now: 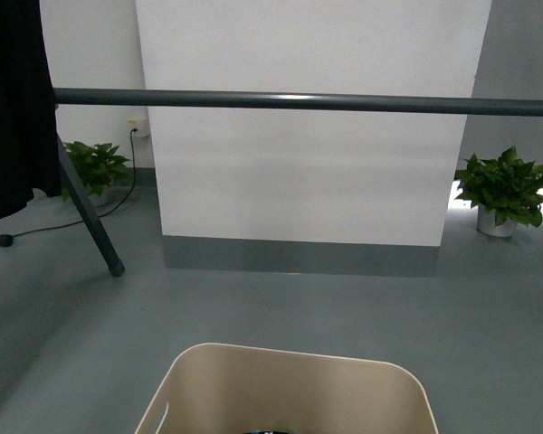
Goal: Move hamper under clothes hanger
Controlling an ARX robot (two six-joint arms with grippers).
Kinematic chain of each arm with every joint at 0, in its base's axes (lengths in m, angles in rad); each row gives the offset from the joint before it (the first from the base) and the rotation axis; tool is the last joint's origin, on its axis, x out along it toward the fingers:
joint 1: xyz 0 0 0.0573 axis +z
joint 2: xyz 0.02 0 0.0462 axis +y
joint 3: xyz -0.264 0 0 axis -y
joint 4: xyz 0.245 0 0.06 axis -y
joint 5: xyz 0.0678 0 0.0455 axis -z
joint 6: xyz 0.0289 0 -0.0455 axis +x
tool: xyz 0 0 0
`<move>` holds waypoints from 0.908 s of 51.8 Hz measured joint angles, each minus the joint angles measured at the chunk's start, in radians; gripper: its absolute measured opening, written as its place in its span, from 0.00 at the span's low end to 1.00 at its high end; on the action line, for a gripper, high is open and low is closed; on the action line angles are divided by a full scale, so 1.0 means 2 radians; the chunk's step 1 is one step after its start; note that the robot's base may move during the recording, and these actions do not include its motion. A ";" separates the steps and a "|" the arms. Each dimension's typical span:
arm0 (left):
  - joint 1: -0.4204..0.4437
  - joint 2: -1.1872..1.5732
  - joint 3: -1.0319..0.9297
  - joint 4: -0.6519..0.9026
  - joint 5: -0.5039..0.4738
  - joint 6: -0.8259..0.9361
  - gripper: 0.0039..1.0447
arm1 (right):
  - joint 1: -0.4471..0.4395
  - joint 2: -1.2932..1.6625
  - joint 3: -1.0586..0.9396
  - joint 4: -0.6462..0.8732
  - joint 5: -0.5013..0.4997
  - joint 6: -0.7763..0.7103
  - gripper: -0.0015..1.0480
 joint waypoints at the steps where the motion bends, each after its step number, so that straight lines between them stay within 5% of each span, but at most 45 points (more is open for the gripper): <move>1: 0.000 -0.003 -0.002 -0.002 0.000 0.000 0.03 | 0.000 -0.003 -0.001 -0.002 0.000 0.000 0.02; 15: 0.000 -0.046 -0.010 -0.025 0.000 0.000 0.03 | 0.000 -0.041 -0.018 -0.018 0.000 0.000 0.02; 22: 0.000 -0.062 -0.010 -0.041 0.000 0.000 0.03 | 0.000 -0.114 -0.018 -0.103 0.000 0.000 0.02; 33: 0.000 -0.144 -0.010 -0.134 0.000 0.000 0.03 | 0.000 -0.126 -0.018 -0.107 0.000 0.000 0.02; 47: 0.000 -0.157 -0.010 -0.138 0.000 0.000 0.03 | 0.000 -0.126 -0.018 -0.107 0.000 0.000 0.02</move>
